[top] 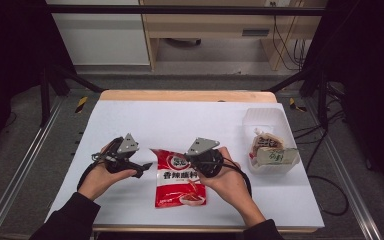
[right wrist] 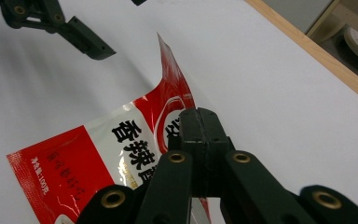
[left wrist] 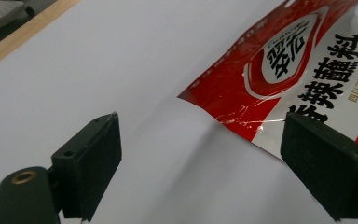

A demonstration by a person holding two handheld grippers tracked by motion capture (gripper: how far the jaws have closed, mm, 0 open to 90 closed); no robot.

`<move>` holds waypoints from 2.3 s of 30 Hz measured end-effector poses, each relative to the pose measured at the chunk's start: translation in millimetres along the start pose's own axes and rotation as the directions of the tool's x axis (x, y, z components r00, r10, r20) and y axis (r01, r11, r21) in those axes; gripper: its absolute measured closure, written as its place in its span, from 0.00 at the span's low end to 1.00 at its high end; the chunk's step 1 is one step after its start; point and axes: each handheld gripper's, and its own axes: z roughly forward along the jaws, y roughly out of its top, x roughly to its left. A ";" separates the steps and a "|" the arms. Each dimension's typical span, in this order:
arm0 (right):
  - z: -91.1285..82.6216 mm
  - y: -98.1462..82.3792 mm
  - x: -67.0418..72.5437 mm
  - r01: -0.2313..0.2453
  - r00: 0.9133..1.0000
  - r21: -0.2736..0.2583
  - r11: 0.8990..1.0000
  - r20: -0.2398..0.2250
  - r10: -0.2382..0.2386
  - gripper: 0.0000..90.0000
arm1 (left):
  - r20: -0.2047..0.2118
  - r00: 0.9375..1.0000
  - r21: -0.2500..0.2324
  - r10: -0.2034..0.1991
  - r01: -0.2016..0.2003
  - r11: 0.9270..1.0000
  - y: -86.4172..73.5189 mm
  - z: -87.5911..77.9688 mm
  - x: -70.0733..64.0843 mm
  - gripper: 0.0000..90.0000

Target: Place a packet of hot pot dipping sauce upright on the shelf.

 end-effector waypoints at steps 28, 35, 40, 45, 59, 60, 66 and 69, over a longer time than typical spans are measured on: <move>-7.3 -2.3 3.4 0.001 0.999 -0.016 1.000 -0.054 -0.002 1.00 | 0.092 0.992 -0.002 0.083 -0.083 0.997 12.5 37.4 -0.5 0.46; -12.8 -5.2 1.9 0.000 0.999 -0.010 1.000 -0.054 -0.001 1.00 | 0.108 0.985 0.005 0.132 -0.133 0.991 16.4 38.8 -6.4 0.74; -16.8 -9.1 -3.5 -0.012 0.999 0.000 1.000 -0.042 0.012 1.00 | 0.111 0.988 0.014 0.110 -0.113 0.994 19.6 38.0 -10.5 0.91; -22.7 -13.2 -9.1 -0.024 0.999 0.005 1.000 -0.035 0.024 1.00 | 0.131 0.986 -0.010 0.103 -0.103 0.995 23.1 33.9 -13.4 1.00; -26.6 -7.5 -20.8 0.031 0.999 0.078 0.996 -0.011 -0.030 0.62 | 0.092 0.984 -0.037 0.154 -0.151 0.988 38.4 3.9 -12.6 1.00; -26.6 -6.2 -22.2 0.032 0.999 0.082 0.996 -0.008 -0.031 0.60 | 0.088 0.984 -0.040 0.157 -0.154 0.987 40.4 1.3 -11.7 1.00; -25.6 3.8 -27.5 0.031 0.999 0.094 0.995 0.005 -0.031 0.49 | 0.060 0.981 -0.048 0.184 -0.181 0.982 53.4 -11.0 -11.8 1.00; -25.5 9.6 -28.7 0.036 0.999 0.096 0.995 -0.004 -0.036 0.47 | 0.050 0.980 -0.056 0.194 -0.191 0.980 59.6 -16.1 -12.8 1.00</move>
